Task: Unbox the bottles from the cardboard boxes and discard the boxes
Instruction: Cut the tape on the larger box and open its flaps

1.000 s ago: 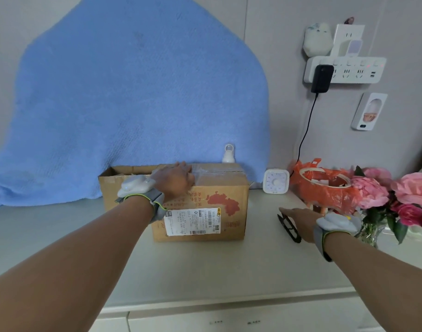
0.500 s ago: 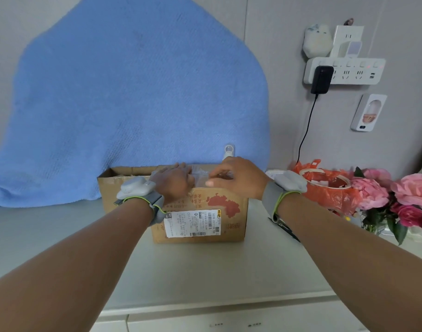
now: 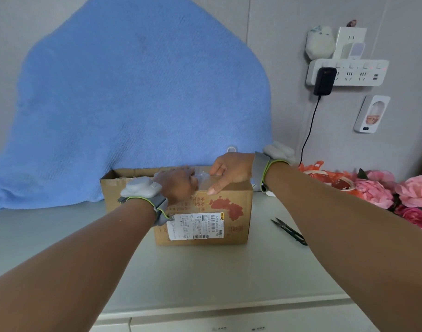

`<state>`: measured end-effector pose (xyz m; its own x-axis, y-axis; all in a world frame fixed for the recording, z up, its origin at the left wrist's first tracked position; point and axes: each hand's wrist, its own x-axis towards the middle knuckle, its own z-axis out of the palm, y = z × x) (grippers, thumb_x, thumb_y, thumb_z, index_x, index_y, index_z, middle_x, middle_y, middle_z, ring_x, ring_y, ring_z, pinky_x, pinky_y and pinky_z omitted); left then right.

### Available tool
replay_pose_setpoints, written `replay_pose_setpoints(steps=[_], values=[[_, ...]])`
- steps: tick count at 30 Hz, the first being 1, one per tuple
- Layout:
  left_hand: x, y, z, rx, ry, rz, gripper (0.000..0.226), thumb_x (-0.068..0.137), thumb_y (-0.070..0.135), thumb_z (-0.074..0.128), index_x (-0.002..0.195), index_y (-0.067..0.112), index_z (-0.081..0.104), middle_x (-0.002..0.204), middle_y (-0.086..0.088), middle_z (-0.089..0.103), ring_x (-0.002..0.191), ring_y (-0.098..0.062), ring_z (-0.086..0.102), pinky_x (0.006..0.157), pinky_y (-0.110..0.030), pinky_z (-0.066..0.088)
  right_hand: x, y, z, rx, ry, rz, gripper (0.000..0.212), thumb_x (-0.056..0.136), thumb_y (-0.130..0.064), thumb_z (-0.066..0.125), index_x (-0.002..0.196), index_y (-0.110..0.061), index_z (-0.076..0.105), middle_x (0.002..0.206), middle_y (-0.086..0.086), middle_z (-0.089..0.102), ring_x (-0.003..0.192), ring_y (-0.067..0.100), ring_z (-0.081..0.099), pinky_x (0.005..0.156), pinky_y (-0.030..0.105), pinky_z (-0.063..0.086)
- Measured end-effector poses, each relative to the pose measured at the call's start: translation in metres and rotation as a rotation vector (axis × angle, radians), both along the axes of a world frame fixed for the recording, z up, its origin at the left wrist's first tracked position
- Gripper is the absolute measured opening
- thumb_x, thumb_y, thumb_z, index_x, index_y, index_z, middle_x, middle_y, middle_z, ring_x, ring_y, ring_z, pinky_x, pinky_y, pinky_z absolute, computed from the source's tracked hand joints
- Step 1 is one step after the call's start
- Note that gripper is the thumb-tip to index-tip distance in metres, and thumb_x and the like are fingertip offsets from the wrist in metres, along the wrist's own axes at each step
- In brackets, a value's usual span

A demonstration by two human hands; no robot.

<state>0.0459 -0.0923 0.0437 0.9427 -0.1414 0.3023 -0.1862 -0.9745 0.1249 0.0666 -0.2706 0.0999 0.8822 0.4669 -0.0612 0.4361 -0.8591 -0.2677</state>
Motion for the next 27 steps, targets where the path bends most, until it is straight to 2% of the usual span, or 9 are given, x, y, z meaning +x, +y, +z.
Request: replay_pose_setpoints(steps=[3,6,10,13,16,19,21,24,27], values=[[0.004,0.001,0.010,0.037,-0.014,0.055,0.038,0.099,0.038,0.029,0.100,0.017,0.062,0.105,-0.008,0.068,0.095,-0.029,0.061,0.078,-0.034,0.038,0.007,0.003,0.005,-0.022,0.013,0.002,0.071,0.057,-0.057,0.085,0.116,-0.020,0.068,0.103,-0.009,0.069,0.098,0.012,0.066,0.081,0.023,0.053],[0.010,0.001,0.021,0.056,-0.019,0.111,0.042,0.100,0.042,0.025,0.082,0.017,0.055,0.104,-0.013,0.068,0.093,-0.030,0.061,0.074,-0.033,0.038,0.005,0.002,0.002,0.041,-0.053,0.019,0.065,0.059,-0.053,0.086,0.111,-0.019,0.069,0.092,-0.011,0.067,0.081,0.004,0.063,0.060,0.015,0.046],[0.013,0.005,0.030,0.048,-0.034,0.137,0.047,0.101,0.042,0.023,0.077,0.015,0.052,0.098,-0.013,0.067,0.081,-0.026,0.056,0.069,-0.032,0.038,-0.005,-0.002,-0.006,0.147,-0.187,0.043,0.063,0.062,-0.045,0.087,0.111,-0.013,0.064,0.079,-0.017,0.052,0.072,-0.002,0.053,0.055,0.011,0.038],[0.010,0.011,0.040,0.051,-0.019,0.172,0.049,0.100,0.045,0.022,0.080,0.015,0.055,0.092,-0.010,0.065,0.080,-0.025,0.059,0.070,-0.033,0.041,-0.011,-0.001,-0.007,0.115,-0.296,0.037,0.068,0.060,-0.047,0.087,0.113,-0.018,0.057,0.079,-0.016,0.046,0.083,0.009,0.052,0.055,0.017,0.035],[0.004,0.020,0.048,0.010,-0.022,0.215,0.045,0.098,0.045,0.028,0.074,0.014,0.051,0.083,-0.008,0.061,0.078,-0.027,0.057,0.070,-0.034,0.040,-0.013,0.000,-0.007,0.032,-0.400,0.021,0.071,0.059,-0.053,0.085,0.113,-0.024,0.050,0.086,-0.007,0.052,0.086,0.017,0.049,0.055,0.024,0.030],[-0.005,0.029,0.054,-0.096,-0.027,0.277,0.042,0.097,0.042,0.034,0.066,0.016,0.045,0.078,-0.007,0.054,0.077,-0.029,0.054,0.069,-0.033,0.038,-0.018,0.002,-0.005,-0.049,-0.507,0.058,0.050,0.066,-0.053,0.080,0.096,-0.025,0.052,0.085,-0.006,0.058,0.087,0.021,0.054,0.056,0.024,0.024],[-0.012,0.033,0.057,-0.175,-0.005,0.281,0.042,0.098,0.039,0.035,0.067,0.012,0.045,0.081,-0.011,0.054,0.075,-0.028,0.053,0.065,-0.032,0.036,-0.022,0.002,-0.005,-0.069,-0.556,0.078,0.033,0.074,-0.045,0.076,0.082,-0.027,0.048,0.076,-0.010,0.054,0.085,0.021,0.057,0.054,0.023,0.019],[-0.021,0.033,0.060,-0.255,0.103,0.239,0.038,0.098,0.035,0.038,0.079,0.006,0.054,0.086,-0.013,0.057,0.069,-0.024,0.053,0.063,-0.029,0.037,-0.027,-0.004,-0.008,-0.054,-0.568,0.075,0.024,0.085,-0.032,0.065,0.071,-0.030,0.045,0.069,-0.013,0.044,0.085,0.020,0.052,0.061,0.026,0.027],[-0.031,0.026,0.060,-0.212,0.224,0.195,0.040,0.101,0.032,0.037,0.110,0.003,0.063,0.109,-0.012,0.061,0.093,-0.028,0.059,0.073,-0.031,0.042,-0.036,-0.012,-0.016,-0.055,-0.551,0.089,0.023,0.094,-0.029,0.053,0.073,-0.029,0.045,0.065,-0.012,0.045,0.074,0.019,0.051,0.055,0.026,0.029]])
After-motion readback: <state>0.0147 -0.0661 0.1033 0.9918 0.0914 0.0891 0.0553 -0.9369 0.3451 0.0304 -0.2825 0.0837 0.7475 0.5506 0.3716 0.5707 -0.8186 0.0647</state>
